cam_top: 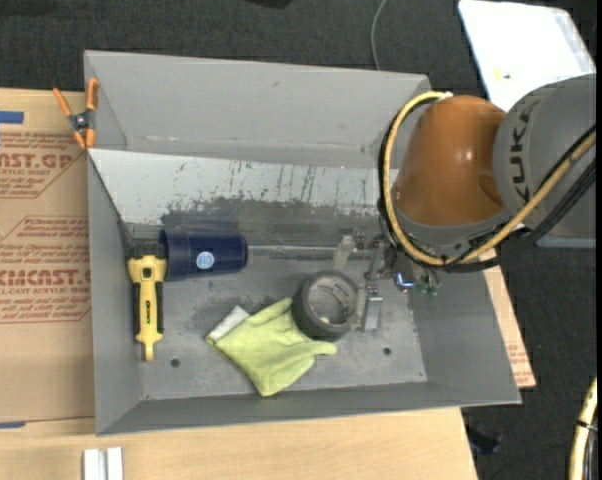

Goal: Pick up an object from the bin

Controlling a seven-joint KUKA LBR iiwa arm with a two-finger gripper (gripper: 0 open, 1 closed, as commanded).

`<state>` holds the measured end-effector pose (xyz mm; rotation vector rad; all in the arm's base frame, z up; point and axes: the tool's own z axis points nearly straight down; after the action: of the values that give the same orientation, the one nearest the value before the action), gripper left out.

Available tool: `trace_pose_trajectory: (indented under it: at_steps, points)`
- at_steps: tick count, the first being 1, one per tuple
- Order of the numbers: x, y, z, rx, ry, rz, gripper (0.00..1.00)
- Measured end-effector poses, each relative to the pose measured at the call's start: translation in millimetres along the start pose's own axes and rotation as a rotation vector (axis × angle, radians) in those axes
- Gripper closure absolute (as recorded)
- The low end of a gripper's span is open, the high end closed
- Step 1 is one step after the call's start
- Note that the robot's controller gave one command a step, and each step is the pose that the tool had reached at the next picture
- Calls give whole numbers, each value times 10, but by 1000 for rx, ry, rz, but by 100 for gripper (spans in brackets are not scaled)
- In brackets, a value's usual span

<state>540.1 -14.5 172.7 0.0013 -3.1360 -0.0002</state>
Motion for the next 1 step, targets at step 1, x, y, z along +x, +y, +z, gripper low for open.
trace_pose_trajectory:
  at_steps: [1]
  points:
    - [-18,-1,-33,0,-7,0,0]
